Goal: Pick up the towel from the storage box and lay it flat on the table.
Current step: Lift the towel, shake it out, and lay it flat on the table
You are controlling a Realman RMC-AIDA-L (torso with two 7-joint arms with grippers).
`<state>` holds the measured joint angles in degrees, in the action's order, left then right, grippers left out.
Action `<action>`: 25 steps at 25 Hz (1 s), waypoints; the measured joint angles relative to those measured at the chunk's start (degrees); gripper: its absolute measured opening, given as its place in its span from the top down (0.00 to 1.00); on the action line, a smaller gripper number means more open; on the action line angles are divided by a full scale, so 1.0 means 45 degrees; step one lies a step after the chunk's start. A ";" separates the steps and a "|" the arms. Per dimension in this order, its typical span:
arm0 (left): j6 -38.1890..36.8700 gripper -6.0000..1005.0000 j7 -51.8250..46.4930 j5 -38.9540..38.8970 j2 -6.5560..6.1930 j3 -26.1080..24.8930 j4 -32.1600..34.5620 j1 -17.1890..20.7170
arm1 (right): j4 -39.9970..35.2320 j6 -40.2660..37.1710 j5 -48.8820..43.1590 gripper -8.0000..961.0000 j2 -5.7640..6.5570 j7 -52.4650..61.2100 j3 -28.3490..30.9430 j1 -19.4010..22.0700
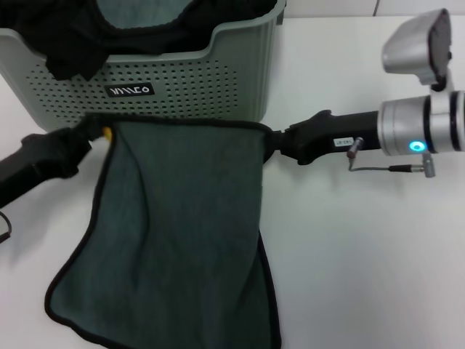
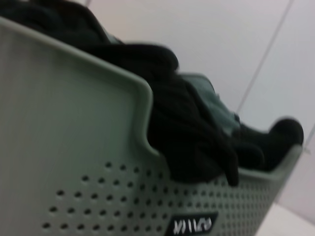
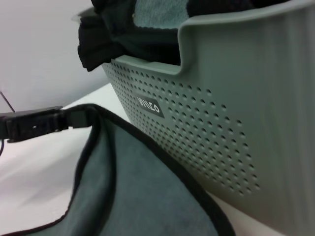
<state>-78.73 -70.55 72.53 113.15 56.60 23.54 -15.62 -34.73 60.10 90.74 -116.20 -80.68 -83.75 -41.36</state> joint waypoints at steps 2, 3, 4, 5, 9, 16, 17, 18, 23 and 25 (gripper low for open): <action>0.0133 0.98 0.0024 0.0599 -0.0002 -0.0012 0.0307 0.0001 | -0.0019 -0.0190 -0.0064 0.90 0.0002 0.0180 -0.0226 -0.0150; 0.0242 0.98 0.0043 0.0925 0.0004 -0.0022 0.0514 0.0010 | -0.0035 -0.0271 -0.0092 0.90 0.0002 0.0220 -0.0291 -0.0190; 0.0363 0.98 0.0059 0.1208 0.0021 -0.0026 0.0669 0.0010 | -0.0055 -0.0350 -0.0104 0.90 0.0002 0.0241 -0.0339 -0.0214; 0.0530 0.98 0.0071 0.1496 0.0042 -0.0032 0.0815 0.0000 | -0.0069 -0.0408 -0.0106 0.90 0.0002 0.0245 -0.0367 -0.0225; 0.1280 0.98 0.0056 0.2121 0.0063 -0.0037 0.1134 -0.0075 | -0.0197 -0.0771 -0.0218 0.90 0.0002 0.0306 -0.0390 -0.0225; 0.2552 0.98 0.0111 0.2205 0.0206 -0.0060 0.1613 -0.0096 | -0.0251 -0.1549 -0.0479 0.90 0.0002 0.0628 -0.0593 -0.0217; 0.2968 0.96 0.0076 0.2234 0.0251 -0.0060 0.1613 -0.0152 | -0.0254 -0.1635 -0.0480 0.90 0.0002 0.0670 -0.0664 -0.0227; 0.3158 0.94 0.0049 0.2240 0.0266 -0.0059 0.1596 -0.0178 | -0.0254 -0.1709 -0.0480 0.90 0.0002 0.0704 -0.0727 -0.0241; 0.4205 0.85 -0.0177 0.2260 0.0377 -0.0060 0.1499 -0.0234 | -0.0201 -0.2158 -0.0479 0.90 0.0003 0.0856 -0.1080 -0.0170; 0.4371 0.81 -0.0274 0.2263 0.0411 -0.0060 0.1497 -0.0156 | -0.0267 -0.2269 -0.0478 0.87 0.0003 0.0936 -0.1192 -0.0023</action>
<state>-59.06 -71.78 82.71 115.00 56.33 30.27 -16.32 -35.93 49.89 88.59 -116.18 -76.46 -89.12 -41.46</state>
